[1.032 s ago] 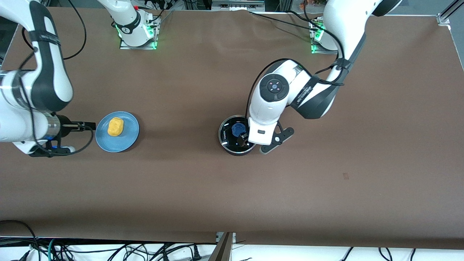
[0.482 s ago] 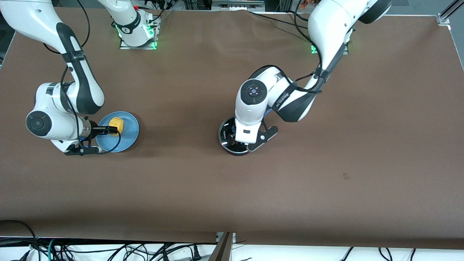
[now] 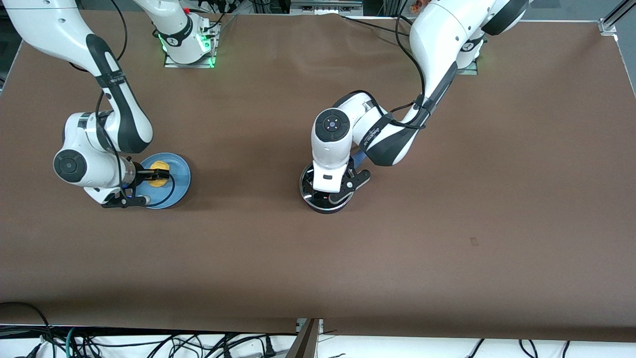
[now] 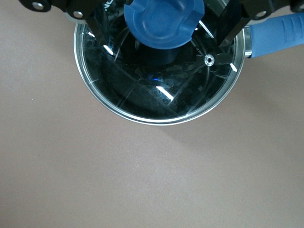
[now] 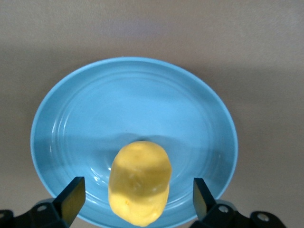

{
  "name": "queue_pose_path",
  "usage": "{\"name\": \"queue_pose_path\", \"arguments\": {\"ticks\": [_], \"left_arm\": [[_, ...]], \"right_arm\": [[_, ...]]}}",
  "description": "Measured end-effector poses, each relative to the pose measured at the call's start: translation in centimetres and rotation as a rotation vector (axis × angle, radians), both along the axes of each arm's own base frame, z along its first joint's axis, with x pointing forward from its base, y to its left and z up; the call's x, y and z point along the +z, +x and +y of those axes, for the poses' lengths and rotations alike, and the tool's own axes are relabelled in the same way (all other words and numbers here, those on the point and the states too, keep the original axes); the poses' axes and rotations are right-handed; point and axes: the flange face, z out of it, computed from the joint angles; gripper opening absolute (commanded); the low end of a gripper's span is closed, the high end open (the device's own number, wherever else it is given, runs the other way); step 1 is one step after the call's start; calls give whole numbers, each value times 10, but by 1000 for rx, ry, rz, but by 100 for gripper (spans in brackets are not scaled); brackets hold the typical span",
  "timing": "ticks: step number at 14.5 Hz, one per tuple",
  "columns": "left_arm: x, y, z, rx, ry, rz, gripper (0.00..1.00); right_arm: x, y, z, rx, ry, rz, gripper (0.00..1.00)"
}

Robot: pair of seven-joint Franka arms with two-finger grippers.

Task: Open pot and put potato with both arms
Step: 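Grasp the lid knob with the left gripper while the right gripper grasps the potato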

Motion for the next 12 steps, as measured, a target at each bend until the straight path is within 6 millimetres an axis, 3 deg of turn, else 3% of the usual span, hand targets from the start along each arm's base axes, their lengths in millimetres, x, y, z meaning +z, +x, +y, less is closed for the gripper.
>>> {"name": "queue_pose_path", "arguments": {"ticks": [3,9,12], "left_arm": [[0,0,0,1,0,0,85],[0,0,0,1,0,0,73],[0,-1,-1,0,0,0,63]], "right_arm": [[-7,-5,1,2,1,8,100],[-17,-8,1,2,3,16,86],[-21,-8,1,2,4,19,66]]}}
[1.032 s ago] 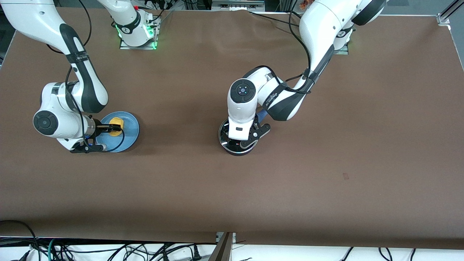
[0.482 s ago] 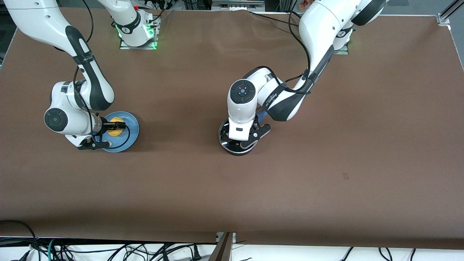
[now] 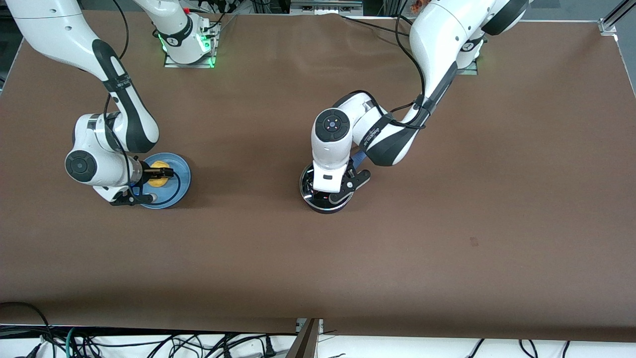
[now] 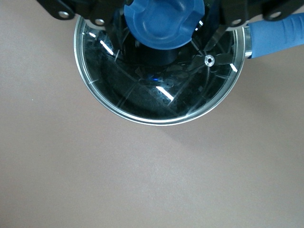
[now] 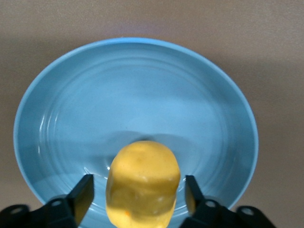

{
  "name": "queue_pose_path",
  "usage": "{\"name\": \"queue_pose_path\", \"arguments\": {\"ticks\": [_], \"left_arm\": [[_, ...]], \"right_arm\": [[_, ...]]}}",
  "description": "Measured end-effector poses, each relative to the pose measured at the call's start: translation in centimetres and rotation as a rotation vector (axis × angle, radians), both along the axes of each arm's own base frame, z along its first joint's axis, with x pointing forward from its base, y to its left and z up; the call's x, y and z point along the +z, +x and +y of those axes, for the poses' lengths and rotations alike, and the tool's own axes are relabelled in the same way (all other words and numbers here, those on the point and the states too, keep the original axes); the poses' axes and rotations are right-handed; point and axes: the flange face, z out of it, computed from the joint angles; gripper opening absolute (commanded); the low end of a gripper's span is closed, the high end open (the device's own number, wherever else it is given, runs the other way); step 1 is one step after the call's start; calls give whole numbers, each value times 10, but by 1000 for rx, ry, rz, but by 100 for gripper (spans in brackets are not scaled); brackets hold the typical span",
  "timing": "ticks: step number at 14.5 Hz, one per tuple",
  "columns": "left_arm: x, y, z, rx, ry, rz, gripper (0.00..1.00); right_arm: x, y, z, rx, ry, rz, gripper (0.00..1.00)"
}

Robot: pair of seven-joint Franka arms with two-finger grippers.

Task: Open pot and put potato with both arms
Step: 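Grasp the lid knob with the left gripper while the right gripper grasps the potato, then lift the lid with the left gripper while the right gripper lifts the potato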

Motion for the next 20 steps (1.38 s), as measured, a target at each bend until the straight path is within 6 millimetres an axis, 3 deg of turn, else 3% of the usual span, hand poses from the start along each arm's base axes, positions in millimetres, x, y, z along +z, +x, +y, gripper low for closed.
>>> {"name": "queue_pose_path", "arguments": {"ticks": [2,3,7,9,13,17,20], "left_arm": [[0,-1,-1,-1,0,0,54],[1,0,0,-1,0,-1,48],[1,0,0,0,0,-2,41],[1,0,0,0,0,-2,41],[5,3,2,5,0,-4,42],[23,11,15,8,19,3,42],[59,29,39,4,-14,-11,42]], "right_arm": [[0,0,0,0,0,-1,53],[1,0,0,0,0,-2,51],[10,8,1,1,0,-17,49],[23,16,1,0,-2,-11,49],[68,39,9,8,-1,-16,49],[100,52,30,8,42,-27,49],[119,58,58,-6,98,-37,49]]}}
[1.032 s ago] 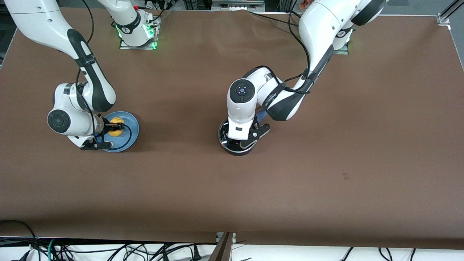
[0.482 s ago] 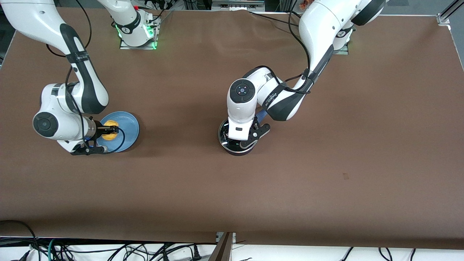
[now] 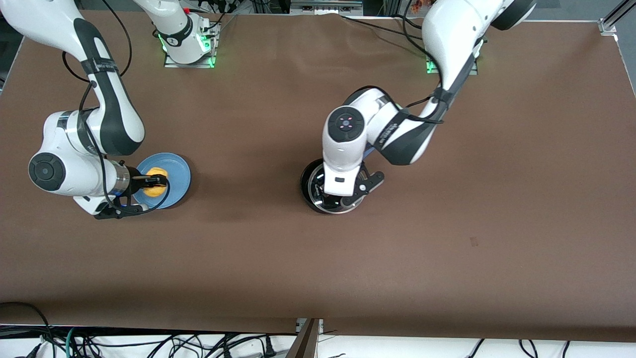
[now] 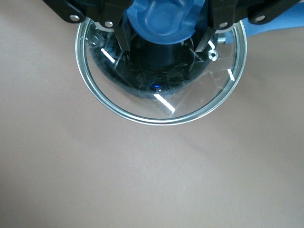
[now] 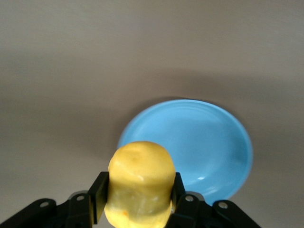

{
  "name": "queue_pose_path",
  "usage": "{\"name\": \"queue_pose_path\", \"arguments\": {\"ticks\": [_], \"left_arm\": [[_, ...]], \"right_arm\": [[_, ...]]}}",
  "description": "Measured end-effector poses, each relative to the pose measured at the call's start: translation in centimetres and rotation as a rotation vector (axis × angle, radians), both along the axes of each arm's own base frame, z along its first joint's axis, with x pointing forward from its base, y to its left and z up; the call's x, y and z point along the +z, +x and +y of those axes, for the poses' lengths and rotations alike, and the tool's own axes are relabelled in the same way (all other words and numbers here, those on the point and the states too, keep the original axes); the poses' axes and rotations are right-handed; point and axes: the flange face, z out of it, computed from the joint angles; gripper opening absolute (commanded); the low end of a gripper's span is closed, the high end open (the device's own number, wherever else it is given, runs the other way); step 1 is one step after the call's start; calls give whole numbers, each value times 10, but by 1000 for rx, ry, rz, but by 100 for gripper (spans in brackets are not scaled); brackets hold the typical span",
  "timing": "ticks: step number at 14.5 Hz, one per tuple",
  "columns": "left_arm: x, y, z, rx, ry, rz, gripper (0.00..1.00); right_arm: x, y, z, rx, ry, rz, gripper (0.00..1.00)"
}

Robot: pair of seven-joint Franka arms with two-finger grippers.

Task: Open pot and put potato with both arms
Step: 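Lift the lid with the left gripper while the right gripper lifts the potato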

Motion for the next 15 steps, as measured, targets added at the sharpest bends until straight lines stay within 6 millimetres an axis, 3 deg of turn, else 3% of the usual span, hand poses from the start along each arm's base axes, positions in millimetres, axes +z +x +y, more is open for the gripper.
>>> {"name": "queue_pose_path", "arguments": {"ticks": [4,9,12,15], "left_arm": [[56,26,64,-50,-16,25,42],[115,55,168,-148,-40,41,42],[134,64,223,-210,-34,54,42],[138,73,273,-276,-31,67,42]], "right_arm": [[14,-4,64,-106,25,2,49],[38,-23,182,-275,1,-12,49],[41,-32,249,-384,6,-35,49],[34,-36,311,-507,49,-66,49]]}}
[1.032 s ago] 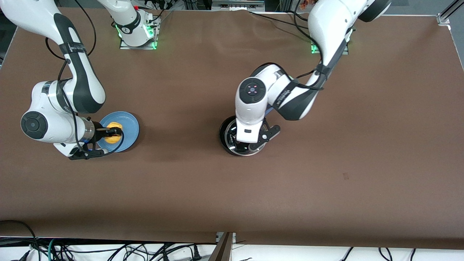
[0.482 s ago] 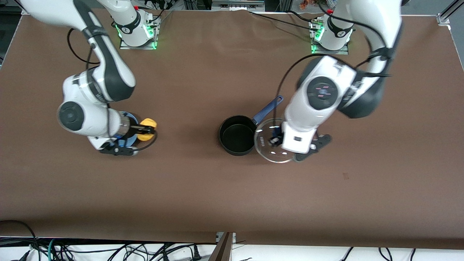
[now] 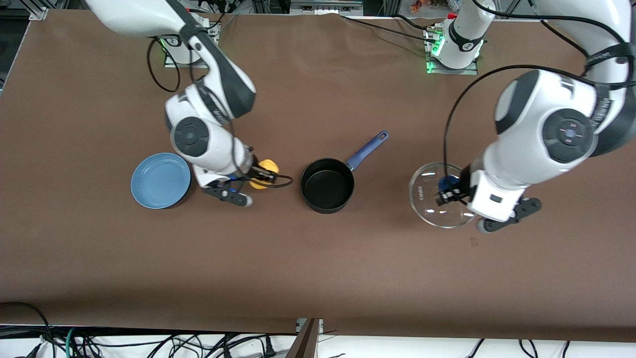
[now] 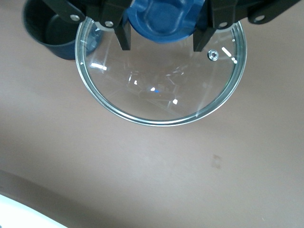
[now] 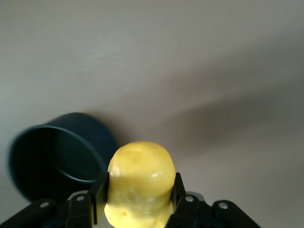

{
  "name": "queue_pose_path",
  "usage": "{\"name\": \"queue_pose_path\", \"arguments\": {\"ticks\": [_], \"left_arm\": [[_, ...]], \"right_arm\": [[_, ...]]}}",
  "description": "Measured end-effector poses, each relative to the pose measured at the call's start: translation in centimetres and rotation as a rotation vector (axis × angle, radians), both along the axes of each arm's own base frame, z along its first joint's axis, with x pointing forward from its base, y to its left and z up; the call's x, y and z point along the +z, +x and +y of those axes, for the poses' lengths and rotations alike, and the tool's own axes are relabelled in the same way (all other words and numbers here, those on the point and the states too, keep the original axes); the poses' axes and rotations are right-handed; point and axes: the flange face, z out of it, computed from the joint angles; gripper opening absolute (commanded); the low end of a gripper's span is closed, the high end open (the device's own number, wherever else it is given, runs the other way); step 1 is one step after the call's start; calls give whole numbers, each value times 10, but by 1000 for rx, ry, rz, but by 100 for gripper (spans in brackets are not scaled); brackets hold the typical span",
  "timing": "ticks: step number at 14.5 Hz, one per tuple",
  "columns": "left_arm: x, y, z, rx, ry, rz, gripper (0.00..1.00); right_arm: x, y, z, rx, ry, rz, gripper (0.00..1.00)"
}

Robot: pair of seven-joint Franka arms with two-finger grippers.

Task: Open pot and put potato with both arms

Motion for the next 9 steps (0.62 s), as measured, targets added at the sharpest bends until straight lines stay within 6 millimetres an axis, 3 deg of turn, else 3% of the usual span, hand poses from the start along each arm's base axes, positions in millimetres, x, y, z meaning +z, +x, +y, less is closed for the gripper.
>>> {"name": "queue_pose_path", "arguments": {"ticks": [5,9], "left_arm": [[-20,12,92,-129,-7,31,42],[-50,15,134,-203,-20,35,42]], "right_arm": [[-35,-19,69,-169,60,-20,49],[-47,-35,103,-233,92,-27,50]]}}
